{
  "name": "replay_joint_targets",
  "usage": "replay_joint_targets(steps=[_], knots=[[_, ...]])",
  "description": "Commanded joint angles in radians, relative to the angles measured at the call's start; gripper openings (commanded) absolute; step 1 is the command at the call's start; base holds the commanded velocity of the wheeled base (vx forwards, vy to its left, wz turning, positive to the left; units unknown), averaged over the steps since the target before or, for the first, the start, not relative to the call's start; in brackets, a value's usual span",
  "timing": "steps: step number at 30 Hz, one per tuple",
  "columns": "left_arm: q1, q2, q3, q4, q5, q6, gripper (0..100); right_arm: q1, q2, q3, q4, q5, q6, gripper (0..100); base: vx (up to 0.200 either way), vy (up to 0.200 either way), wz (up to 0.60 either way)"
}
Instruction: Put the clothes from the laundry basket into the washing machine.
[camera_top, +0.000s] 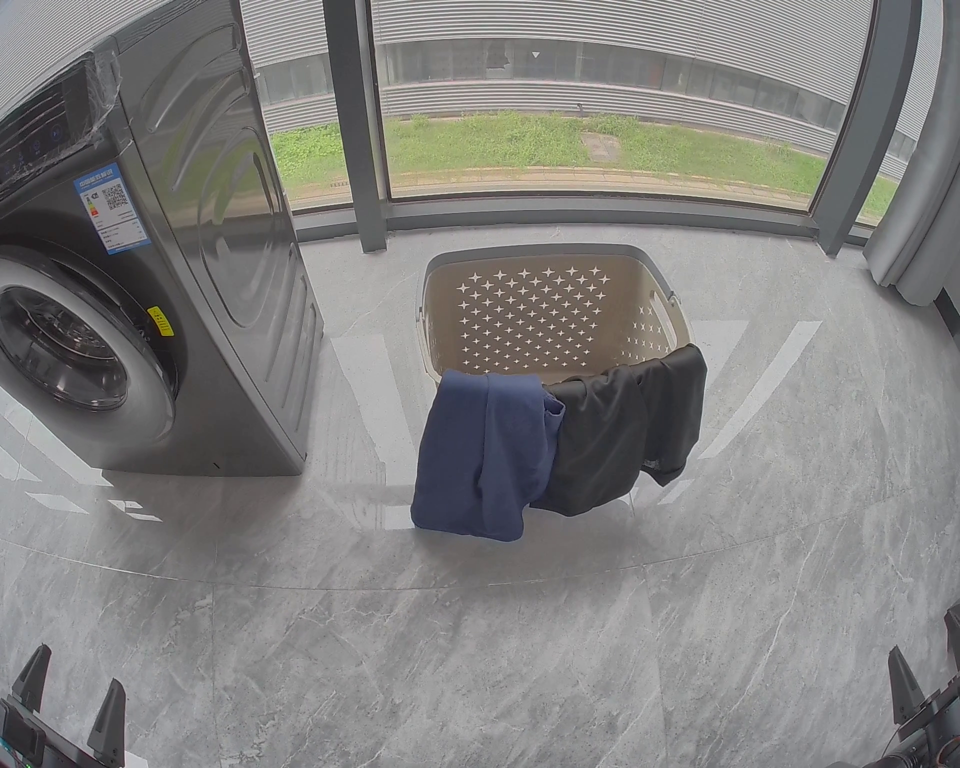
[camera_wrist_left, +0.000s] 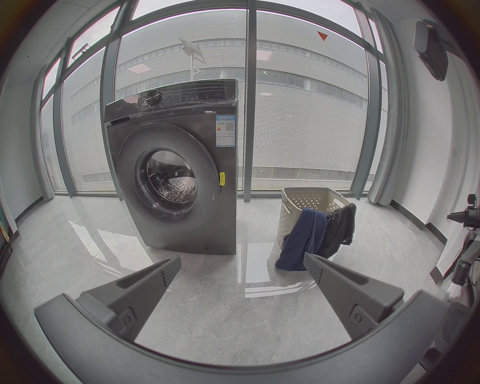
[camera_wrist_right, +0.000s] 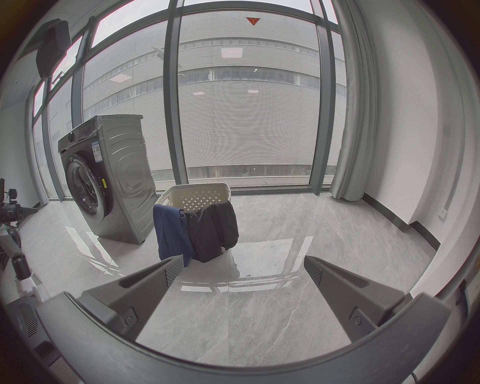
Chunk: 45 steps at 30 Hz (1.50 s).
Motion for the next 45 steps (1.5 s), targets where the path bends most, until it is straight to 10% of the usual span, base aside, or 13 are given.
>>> replay_joint_targets(steps=[1, 45], knots=[[-0.001, -0.017, 0.018, 0.000, 0.001, 0.000, 100, -0.001, -0.016, 0.018, -0.001, 0.000, -0.001, 100, 0.000, 0.000, 0.00], [-0.001, -0.017, 0.018, 0.000, 0.001, -0.002, 100, -0.001, -0.016, 0.018, -0.001, 0.000, -0.003, 100, 0.095, -0.041, 0.00]])
